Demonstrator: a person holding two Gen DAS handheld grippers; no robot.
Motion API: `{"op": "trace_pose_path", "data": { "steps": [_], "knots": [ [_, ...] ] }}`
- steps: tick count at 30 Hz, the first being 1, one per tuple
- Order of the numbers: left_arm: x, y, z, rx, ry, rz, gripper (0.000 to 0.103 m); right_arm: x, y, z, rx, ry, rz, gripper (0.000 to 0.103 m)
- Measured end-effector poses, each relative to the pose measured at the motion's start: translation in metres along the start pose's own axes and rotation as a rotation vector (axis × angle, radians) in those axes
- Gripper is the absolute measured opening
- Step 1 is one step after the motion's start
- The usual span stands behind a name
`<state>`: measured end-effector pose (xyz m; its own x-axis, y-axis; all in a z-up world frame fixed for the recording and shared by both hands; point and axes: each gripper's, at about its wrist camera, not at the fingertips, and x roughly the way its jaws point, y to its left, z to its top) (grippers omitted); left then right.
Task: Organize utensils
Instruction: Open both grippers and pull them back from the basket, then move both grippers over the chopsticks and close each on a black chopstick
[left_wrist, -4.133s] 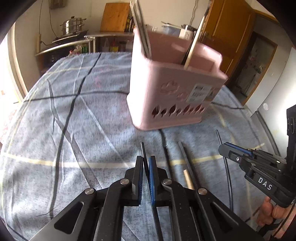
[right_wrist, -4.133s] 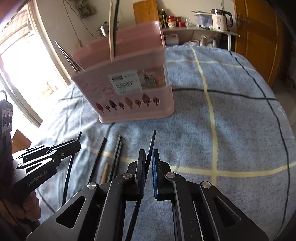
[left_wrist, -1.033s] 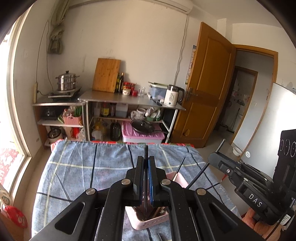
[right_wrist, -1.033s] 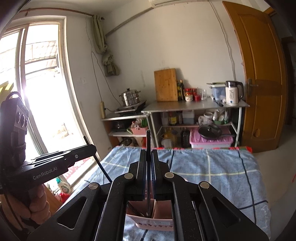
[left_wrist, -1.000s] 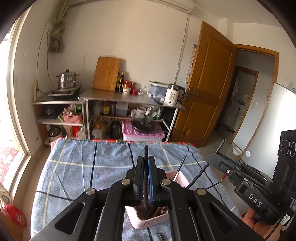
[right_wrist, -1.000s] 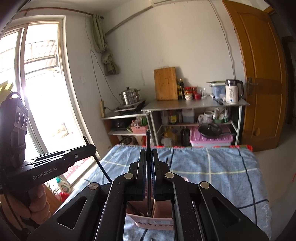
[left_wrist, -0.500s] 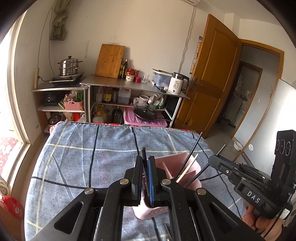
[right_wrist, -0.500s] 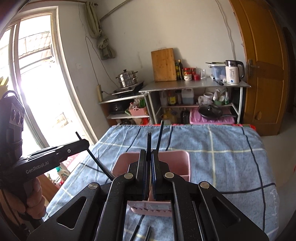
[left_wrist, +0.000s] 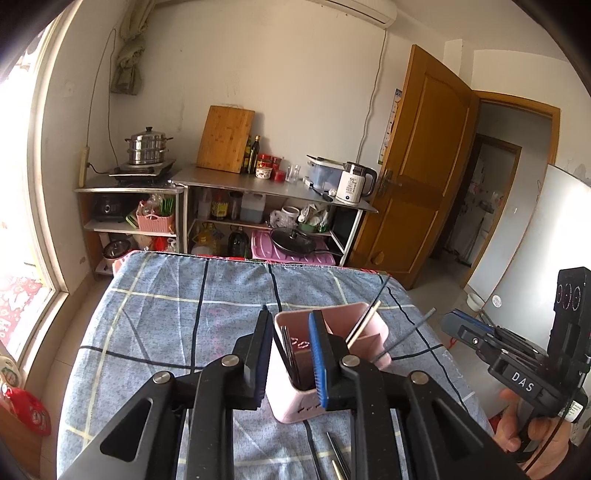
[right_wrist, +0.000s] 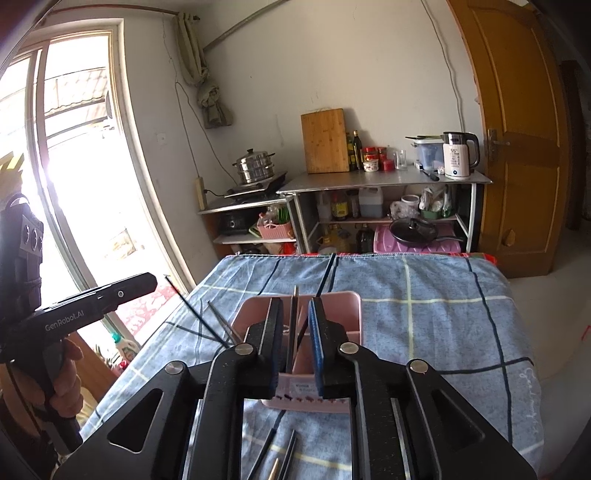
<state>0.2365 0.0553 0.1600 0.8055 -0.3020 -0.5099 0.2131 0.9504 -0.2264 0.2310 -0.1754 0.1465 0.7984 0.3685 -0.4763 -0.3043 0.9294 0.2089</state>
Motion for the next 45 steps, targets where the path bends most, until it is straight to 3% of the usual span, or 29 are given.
{"op": "trace_pose_path", "data": {
  "steps": [13, 18, 27, 45],
  "knots": [
    [-0.05, -0.029, -0.062, 0.048, -0.041, -0.002, 0.019, -0.048, 0.009, -0.045, -0.021, -0.018, -0.003, 0.017],
    [-0.061, -0.04, -0.094, 0.062, -0.039, -0.009, 0.019, -0.063, 0.012, -0.07, -0.025, -0.008, -0.016, 0.024],
    [-0.073, -0.048, -0.148, 0.076, -0.009, 0.0, 0.019, -0.08, 0.014, -0.112, -0.022, 0.029, -0.029, 0.024],
    [-0.048, -0.051, -0.194, 0.067, 0.098, -0.021, 0.019, -0.069, 0.014, -0.163, -0.004, 0.139, -0.035, 0.024]
  ]
}}
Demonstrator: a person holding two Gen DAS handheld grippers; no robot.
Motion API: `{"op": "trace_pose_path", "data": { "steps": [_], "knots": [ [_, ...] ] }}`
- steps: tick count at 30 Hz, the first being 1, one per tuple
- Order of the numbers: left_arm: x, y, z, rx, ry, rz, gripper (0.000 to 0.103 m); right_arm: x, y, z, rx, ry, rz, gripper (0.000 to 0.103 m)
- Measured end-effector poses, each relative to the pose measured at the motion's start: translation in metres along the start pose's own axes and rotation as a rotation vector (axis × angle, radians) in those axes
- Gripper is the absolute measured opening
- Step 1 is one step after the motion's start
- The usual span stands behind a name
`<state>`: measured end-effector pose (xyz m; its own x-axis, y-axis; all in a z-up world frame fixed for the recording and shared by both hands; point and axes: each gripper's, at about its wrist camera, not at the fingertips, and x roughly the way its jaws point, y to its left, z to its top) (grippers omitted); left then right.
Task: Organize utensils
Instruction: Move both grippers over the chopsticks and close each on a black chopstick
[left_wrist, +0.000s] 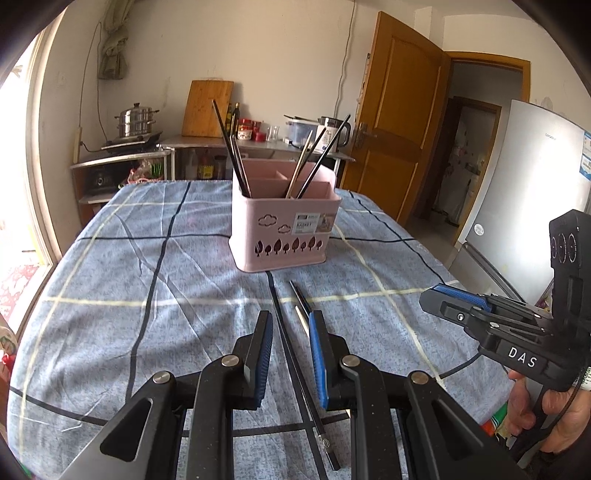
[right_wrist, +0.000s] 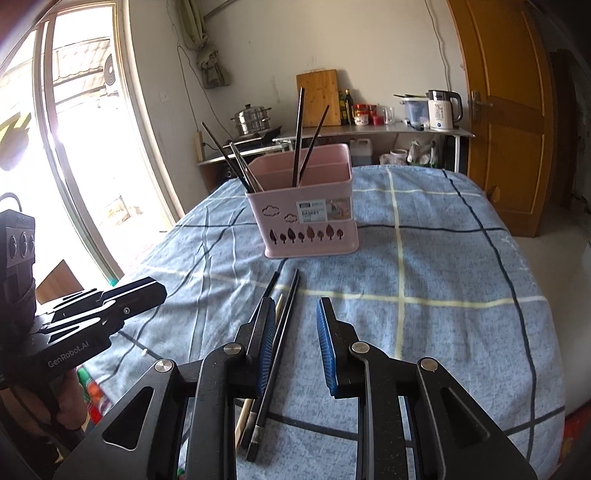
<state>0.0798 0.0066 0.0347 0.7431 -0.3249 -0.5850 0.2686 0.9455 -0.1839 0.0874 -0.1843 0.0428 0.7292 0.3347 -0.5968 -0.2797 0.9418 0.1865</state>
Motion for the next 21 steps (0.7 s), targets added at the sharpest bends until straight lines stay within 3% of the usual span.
{"op": "trace_pose_path", "data": {
  "steps": [21],
  "knots": [
    [0.098, 0.012, -0.015, -0.036, 0.194, -0.015, 0.02, 0.053, -0.001, -0.012, 0.008, 0.118, 0.002, 0.024]
  ]
}}
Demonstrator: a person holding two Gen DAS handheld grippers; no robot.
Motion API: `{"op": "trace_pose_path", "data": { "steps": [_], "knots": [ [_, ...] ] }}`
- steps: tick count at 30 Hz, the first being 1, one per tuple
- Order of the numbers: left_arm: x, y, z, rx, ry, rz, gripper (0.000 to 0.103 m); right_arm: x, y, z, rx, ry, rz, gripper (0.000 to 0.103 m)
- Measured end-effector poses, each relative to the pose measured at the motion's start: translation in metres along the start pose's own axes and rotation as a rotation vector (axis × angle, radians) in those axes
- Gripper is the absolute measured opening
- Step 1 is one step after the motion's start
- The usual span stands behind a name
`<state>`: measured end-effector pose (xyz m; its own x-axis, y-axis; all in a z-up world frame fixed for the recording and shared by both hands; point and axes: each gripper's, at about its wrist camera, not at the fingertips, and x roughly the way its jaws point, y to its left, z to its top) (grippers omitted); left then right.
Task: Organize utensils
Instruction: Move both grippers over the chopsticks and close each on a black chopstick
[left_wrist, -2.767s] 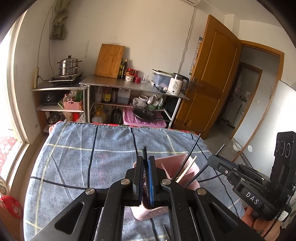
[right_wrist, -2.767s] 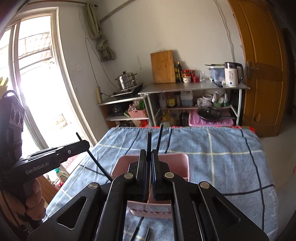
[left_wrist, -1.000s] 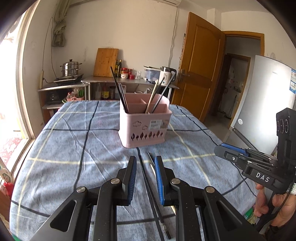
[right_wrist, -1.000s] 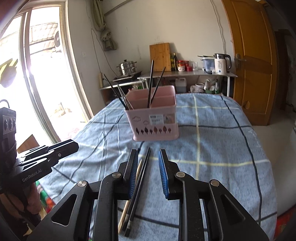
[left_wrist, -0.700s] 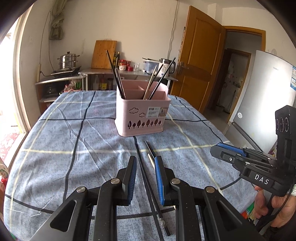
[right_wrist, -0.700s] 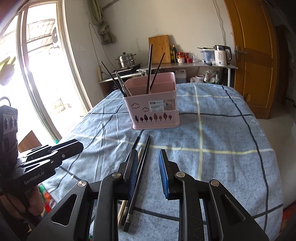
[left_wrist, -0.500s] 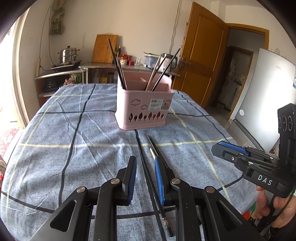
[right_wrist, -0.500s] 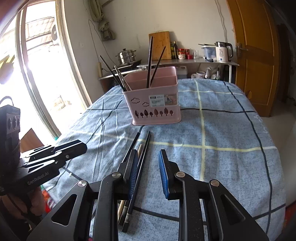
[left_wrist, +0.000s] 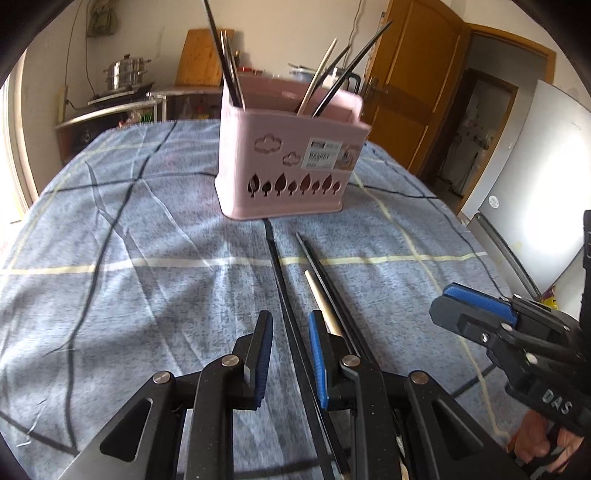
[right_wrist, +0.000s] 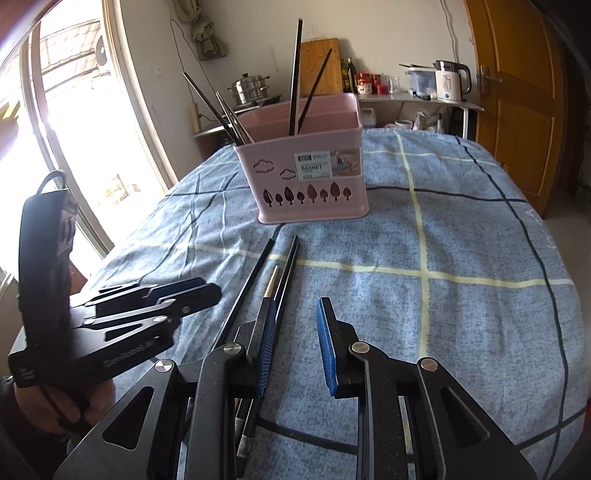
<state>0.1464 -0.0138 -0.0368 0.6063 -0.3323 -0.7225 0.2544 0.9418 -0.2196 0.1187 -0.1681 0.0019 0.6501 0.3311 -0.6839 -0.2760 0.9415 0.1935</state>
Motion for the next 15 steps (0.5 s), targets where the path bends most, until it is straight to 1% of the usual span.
{"op": "trace_pose_path", "data": {
  "steps": [5, 7, 10, 15],
  "knots": [
    [0.02, 0.001, -0.001, 0.001, 0.049, 0.023, 0.02, 0.016, -0.001, 0.0, 0.005, 0.032, 0.004, 0.024],
    [0.022, 0.0, -0.002, 0.006, 0.045, 0.023, 0.019, 0.023, 0.0, 0.002, 0.004, 0.048, 0.005, 0.024],
    [0.02, 0.001, -0.003, 0.003, 0.045, 0.042, 0.012, 0.032, 0.003, 0.004, -0.005, 0.066, 0.006, 0.024],
    [0.014, 0.014, -0.005, -0.026, 0.043, 0.06, 0.007, 0.049, 0.007, 0.006, -0.012, 0.105, 0.003, 0.024]
  ]
}}
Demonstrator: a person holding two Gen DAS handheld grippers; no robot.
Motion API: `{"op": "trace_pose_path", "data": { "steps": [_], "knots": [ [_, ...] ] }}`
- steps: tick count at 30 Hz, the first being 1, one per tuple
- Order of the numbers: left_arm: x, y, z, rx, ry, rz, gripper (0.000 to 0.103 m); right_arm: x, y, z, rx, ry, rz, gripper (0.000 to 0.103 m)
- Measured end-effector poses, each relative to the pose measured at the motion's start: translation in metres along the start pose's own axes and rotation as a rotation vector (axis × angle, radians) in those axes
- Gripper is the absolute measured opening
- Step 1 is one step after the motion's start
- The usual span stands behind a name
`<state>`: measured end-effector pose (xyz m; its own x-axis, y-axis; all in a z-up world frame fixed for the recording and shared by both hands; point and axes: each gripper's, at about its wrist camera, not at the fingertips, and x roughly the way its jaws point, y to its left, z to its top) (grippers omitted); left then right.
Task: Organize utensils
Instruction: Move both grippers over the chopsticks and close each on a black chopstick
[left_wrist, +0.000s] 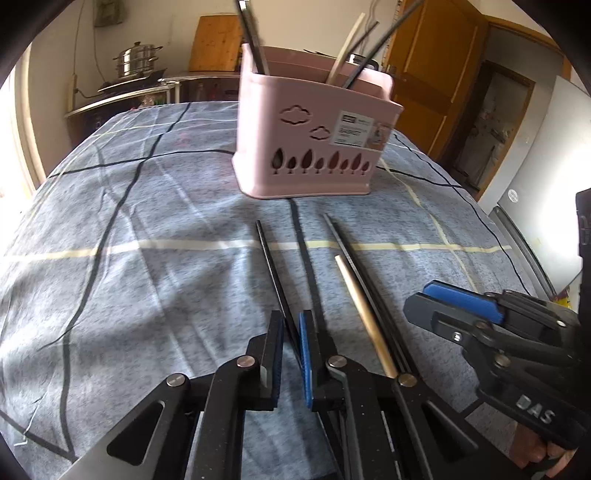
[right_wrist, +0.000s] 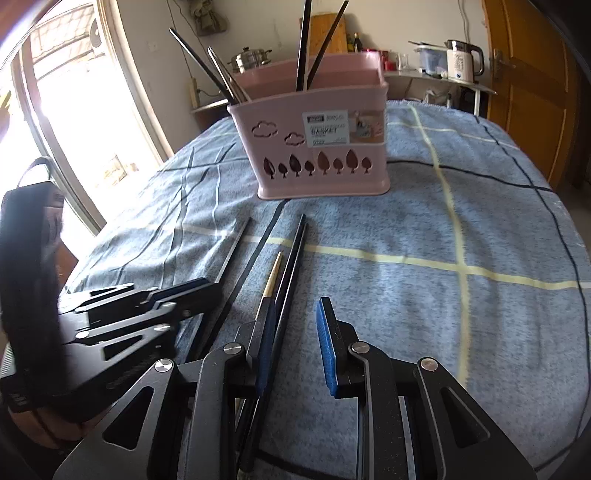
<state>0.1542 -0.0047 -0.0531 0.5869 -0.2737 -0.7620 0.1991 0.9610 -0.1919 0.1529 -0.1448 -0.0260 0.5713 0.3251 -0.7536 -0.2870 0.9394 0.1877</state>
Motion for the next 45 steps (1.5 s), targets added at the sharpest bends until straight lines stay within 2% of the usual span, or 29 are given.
{"op": "trace_pose_path", "data": {
  "steps": [5, 11, 16, 22, 30, 42, 45],
  "knots": [
    [-0.006, 0.011, -0.005, -0.018, 0.003, 0.0, 0.007, 0.017, -0.001, 0.001, -0.004, 0.05, -0.019, 0.024],
    [-0.007, 0.012, -0.007, -0.022, 0.003, 0.001, 0.007, 0.018, 0.0, 0.0, -0.015, 0.054, -0.035, 0.024],
    [-0.01, 0.012, -0.01, -0.026, 0.005, 0.001, 0.007, 0.013, -0.003, -0.006, -0.045, 0.07, -0.063, 0.015],
    [-0.012, 0.013, -0.012, -0.03, 0.016, -0.007, 0.007, 0.005, -0.016, -0.012, -0.004, 0.08, -0.067, 0.014],
    [0.008, 0.014, 0.017, -0.025, 0.064, -0.028, 0.007, 0.016, -0.029, 0.01, 0.077, 0.085, -0.057, 0.014],
    [0.036, 0.001, 0.049, 0.062, 0.103, 0.013, 0.007, 0.038, -0.035, 0.033, 0.095, 0.099, -0.084, 0.014],
    [0.04, -0.003, 0.052, 0.084, 0.103, 0.028, 0.007, 0.04, -0.034, 0.034, 0.082, 0.1, -0.096, 0.008]
  ]
}}
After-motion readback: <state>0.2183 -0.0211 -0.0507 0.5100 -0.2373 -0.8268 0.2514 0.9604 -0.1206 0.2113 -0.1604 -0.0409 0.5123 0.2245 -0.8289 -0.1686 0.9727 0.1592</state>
